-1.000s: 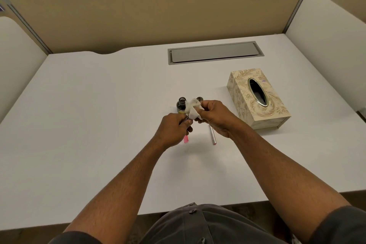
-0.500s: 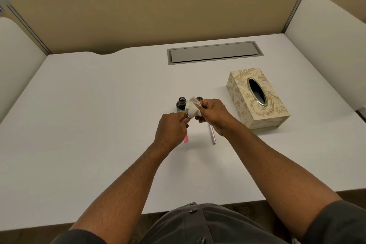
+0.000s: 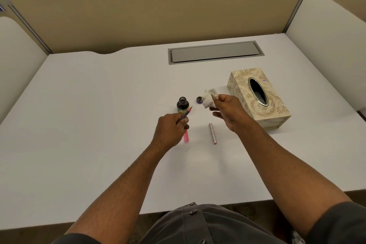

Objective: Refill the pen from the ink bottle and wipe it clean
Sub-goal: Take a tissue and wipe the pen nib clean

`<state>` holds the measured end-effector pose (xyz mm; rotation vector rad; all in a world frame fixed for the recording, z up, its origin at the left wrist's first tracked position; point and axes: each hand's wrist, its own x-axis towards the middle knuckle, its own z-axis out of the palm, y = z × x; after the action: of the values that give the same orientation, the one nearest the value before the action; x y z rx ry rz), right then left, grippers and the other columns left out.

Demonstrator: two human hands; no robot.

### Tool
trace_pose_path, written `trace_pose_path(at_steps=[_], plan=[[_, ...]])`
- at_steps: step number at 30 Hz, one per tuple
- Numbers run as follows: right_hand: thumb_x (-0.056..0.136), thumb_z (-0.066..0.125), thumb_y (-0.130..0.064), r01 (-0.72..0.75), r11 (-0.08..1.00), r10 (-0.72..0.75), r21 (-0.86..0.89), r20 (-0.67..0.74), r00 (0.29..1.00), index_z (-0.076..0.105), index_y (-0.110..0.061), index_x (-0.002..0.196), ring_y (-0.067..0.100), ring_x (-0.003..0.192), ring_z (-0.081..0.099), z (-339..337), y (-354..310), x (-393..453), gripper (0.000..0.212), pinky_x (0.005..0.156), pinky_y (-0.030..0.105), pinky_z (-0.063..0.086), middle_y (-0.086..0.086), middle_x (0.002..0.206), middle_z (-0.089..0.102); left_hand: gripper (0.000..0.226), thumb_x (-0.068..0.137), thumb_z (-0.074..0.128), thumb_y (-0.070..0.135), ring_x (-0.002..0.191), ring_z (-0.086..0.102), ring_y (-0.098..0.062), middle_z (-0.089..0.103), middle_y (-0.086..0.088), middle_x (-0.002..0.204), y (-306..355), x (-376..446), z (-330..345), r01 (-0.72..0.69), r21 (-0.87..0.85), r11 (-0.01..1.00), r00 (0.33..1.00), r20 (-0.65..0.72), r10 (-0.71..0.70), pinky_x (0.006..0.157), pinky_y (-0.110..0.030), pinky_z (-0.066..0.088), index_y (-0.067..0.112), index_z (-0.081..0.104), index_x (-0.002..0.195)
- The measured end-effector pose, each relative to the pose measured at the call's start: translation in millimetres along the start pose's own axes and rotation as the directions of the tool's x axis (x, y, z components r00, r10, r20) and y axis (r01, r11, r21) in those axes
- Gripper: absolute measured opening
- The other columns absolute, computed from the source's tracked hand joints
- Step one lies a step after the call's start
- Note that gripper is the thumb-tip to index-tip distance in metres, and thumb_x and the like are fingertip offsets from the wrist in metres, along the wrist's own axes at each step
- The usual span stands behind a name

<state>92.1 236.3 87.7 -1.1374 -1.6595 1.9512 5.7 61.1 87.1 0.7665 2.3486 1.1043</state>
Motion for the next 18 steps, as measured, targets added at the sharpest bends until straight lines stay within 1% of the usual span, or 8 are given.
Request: trace_pose_path(at_steps=[3,5,8,10,12,13,16,18], plan=[[0.094,0.062,-0.018,0.034,0.998,-0.032,-0.055,0.03,0.999,0.068,-0.009,0.096,0.014,0.074,0.063,4,5,-5,0.011,0.067,0.026,0.051,0.006,0.086,0.068,0.017,0.095,0.055,0.021,0.067,0.067,-0.009,0.073,0.001,0.08,3,-1,2,0.039,-0.152,0.988,0.999,0.026,-0.036,0.066,-0.023,0.051,0.013,0.07,0.094],[0.093,0.062,-0.015,0.054,0.993,-0.049,-0.107,0.053,0.997,0.068,-0.009,0.094,0.014,0.071,0.062,10,8,-12,0.008,0.064,0.025,0.05,0.005,0.083,0.068,0.017,0.095,0.056,0.023,0.065,0.065,-0.007,0.072,0.002,0.079,5,0,3,0.028,-0.143,0.989,0.999,0.02,-0.025,0.064,-0.021,0.048,0.015,0.071,0.095],[0.095,0.059,-0.014,0.04,0.99,-0.021,-0.136,0.138,0.99,0.07,-0.003,0.099,0.012,0.069,0.061,22,11,-22,0.016,0.062,0.022,0.05,0.009,0.085,0.068,0.018,0.094,0.057,0.022,0.058,0.057,-0.005,0.067,0.003,0.069,6,1,7,-0.081,0.076,0.994,0.993,-0.077,0.087,0.056,-0.016,0.039,0.014,0.072,0.087],[0.097,0.056,-0.015,-0.055,0.998,0.056,-0.012,0.212,0.976,0.069,0.0,0.104,0.013,0.07,0.061,29,11,-27,0.021,0.062,0.021,0.05,0.011,0.088,0.068,0.019,0.093,0.055,0.018,0.059,0.054,-0.014,0.064,-0.002,0.068,4,1,9,-0.14,0.243,0.96,0.974,-0.141,0.178,0.054,-0.021,0.036,0.011,0.071,0.087],[0.098,0.055,-0.011,-0.152,0.98,0.111,0.13,0.276,0.955,0.07,-0.001,0.096,0.014,0.07,0.058,32,10,-30,0.018,0.059,0.019,0.051,0.01,0.083,0.068,0.018,0.093,0.05,0.014,0.065,0.053,-0.02,0.061,-0.005,0.074,0,1,12,-0.184,0.448,0.875,0.946,-0.16,0.281,0.056,-0.026,0.036,0.009,0.067,0.091],[0.097,0.055,-0.009,-0.171,0.972,0.117,0.162,0.299,0.947,0.07,-0.002,0.094,0.014,0.07,0.057,33,11,-30,0.017,0.058,0.018,0.051,0.01,0.082,0.068,0.016,0.093,0.05,0.011,0.067,0.05,-0.019,0.058,-0.005,0.075,-2,0,12,-0.197,0.506,0.84,0.935,-0.16,0.315,0.057,-0.027,0.035,0.009,0.065,0.094],[0.095,0.058,-0.008,-0.153,0.967,0.078,0.205,0.332,0.94,0.07,-0.006,0.098,0.013,0.071,0.055,33,14,-31,0.013,0.059,0.018,0.05,0.009,0.085,0.067,0.016,0.092,0.047,0.008,0.07,0.042,-0.018,0.047,-0.001,0.076,-4,1,11,-0.213,0.522,0.826,0.931,-0.148,0.333,0.058,-0.029,0.033,0.009,0.061,0.099],[0.094,0.06,-0.008,-0.135,0.965,0.057,0.223,0.325,0.944,0.07,-0.01,0.098,0.012,0.07,0.053,33,15,-31,0.012,0.06,0.019,0.048,0.007,0.084,0.066,0.018,0.094,0.042,0.012,0.073,0.044,-0.019,0.049,-0.002,0.079,-1,-1,11,-0.233,0.466,0.854,0.936,-0.13,0.326,0.061,-0.031,0.038,0.008,0.059,0.101]])
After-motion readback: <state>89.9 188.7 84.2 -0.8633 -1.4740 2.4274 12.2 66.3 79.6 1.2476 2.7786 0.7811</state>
